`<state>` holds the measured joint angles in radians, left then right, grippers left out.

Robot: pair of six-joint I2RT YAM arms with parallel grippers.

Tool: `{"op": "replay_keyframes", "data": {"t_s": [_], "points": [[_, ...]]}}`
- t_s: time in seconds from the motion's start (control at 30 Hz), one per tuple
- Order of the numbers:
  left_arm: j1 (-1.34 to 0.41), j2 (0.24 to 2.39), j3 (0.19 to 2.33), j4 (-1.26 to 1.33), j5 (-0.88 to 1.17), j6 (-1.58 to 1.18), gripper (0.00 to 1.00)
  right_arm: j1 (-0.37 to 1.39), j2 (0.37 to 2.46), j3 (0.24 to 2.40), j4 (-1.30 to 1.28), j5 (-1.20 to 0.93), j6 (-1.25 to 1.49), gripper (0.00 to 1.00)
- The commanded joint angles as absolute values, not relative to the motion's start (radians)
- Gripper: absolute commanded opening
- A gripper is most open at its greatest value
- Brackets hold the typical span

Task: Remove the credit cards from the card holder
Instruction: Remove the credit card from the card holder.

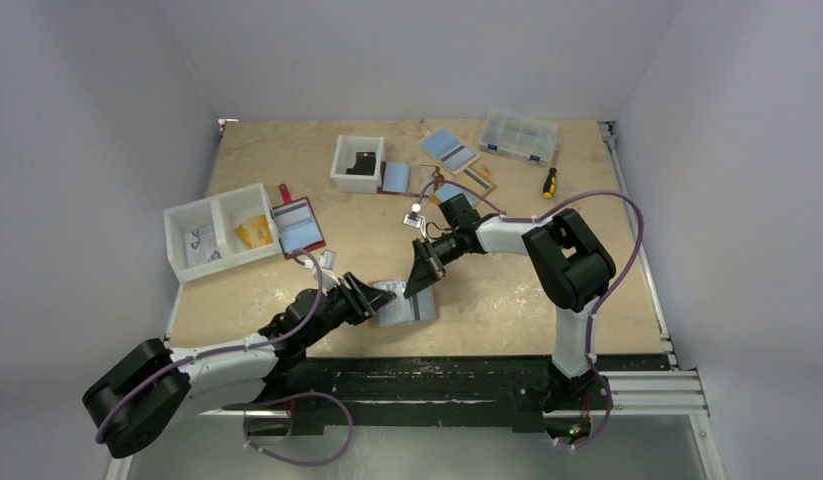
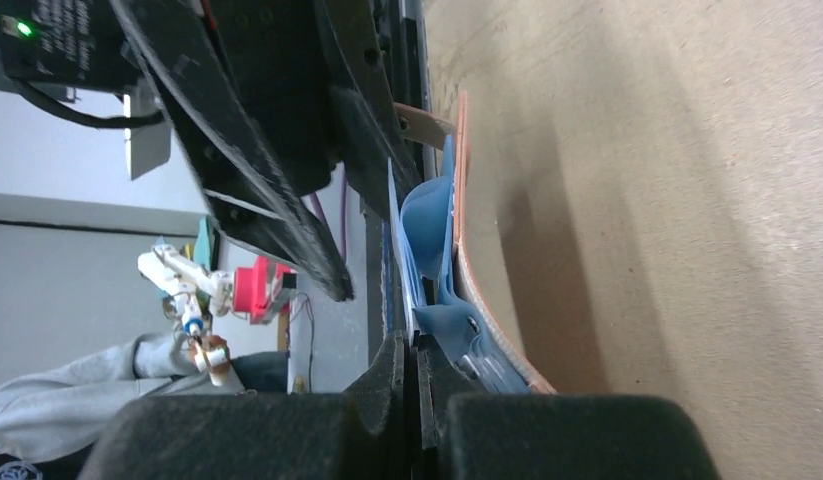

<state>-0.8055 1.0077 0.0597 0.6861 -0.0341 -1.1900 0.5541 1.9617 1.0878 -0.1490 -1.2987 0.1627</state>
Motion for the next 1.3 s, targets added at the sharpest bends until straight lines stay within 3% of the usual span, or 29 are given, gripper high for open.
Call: {"op": "replay_keyframes", "data": {"t_s": [0.0, 0.27, 0.5, 0.87, 1.17, 1.27], "points": [[-0.804, 0.917, 0.085, 0.573, -0.102, -1.216, 0.46, 0.571, 1.947, 1.125, -0.250, -1.266, 0.076, 0.00], [-0.804, 0.871, 0.036, 0.510, -0.117, -1.246, 0.44, 0.571, 1.970, 1.155, -0.368, -1.165, -0.038, 0.00], [-0.803, 0.954, 0.055, 0.511, -0.074, -1.229, 0.42, 0.570, 1.985, 1.165, -0.411, -1.135, -0.074, 0.00], [-0.804, 1.147, 0.077, 0.708, 0.055, -1.201, 0.40, 0.571, 1.999, 1.173, -0.425, -1.165, -0.084, 0.00], [-0.803, 1.186, 0.078, 0.805, 0.089, -1.184, 0.36, 0.567, 2.008, 1.176, -0.426, -1.224, -0.083, 0.00], [-0.803, 1.187, 0.077, 0.813, 0.089, -1.183, 0.24, 0.568, 2.010, 1.177, -0.425, -1.239, -0.081, 0.00]]}}
